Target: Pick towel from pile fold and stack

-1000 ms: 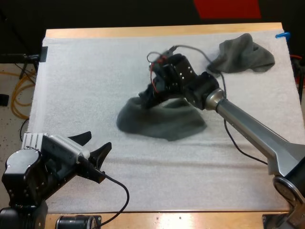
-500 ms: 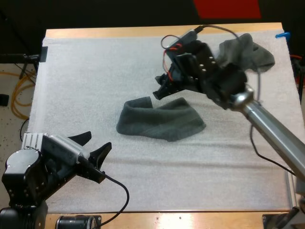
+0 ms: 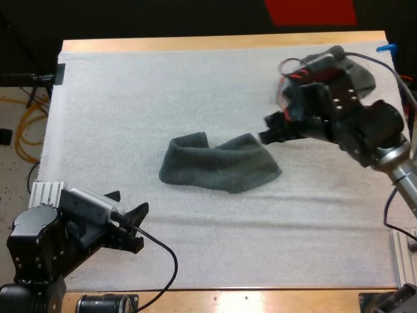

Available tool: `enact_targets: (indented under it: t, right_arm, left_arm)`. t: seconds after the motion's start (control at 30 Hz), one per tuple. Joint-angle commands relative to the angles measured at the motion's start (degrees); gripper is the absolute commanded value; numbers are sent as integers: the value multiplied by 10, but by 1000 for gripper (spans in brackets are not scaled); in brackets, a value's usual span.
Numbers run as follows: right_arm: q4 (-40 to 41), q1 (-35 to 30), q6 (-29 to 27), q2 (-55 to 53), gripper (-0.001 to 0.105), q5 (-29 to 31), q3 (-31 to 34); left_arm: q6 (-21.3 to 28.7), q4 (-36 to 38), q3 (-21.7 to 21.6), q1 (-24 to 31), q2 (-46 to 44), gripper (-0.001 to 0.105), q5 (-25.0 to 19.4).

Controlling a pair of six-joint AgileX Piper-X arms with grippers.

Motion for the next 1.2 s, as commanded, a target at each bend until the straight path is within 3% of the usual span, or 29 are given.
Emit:
enact_targets:
  t: [0.0,0.3,0.4,0.6,0.93,1.17]
  right_arm:
    - [3,-18,3,-12,54,0,17]
    - [-47,-107,3,-15,54,-9,150]
    - [-74,-122,12,-10,54,-36,195]
    - [-124,-125,28,25,54,-65,257]
    - [-211,-125,74,126,54,-161,278]
    - [-259,-125,122,188,54,-264,278]
  left_arm:
    - [-1,17,-5,-1,-2,59,-9]
    - [-1,53,-5,-1,-2,59,-25]
    - [-1,70,-5,-1,-2,59,-53]
    - [-1,74,-5,-1,-2,59,-52]
    - [-1,87,-5,-1,-2,59,-52]
    - [-1,96,-5,-1,-2,59,-52]
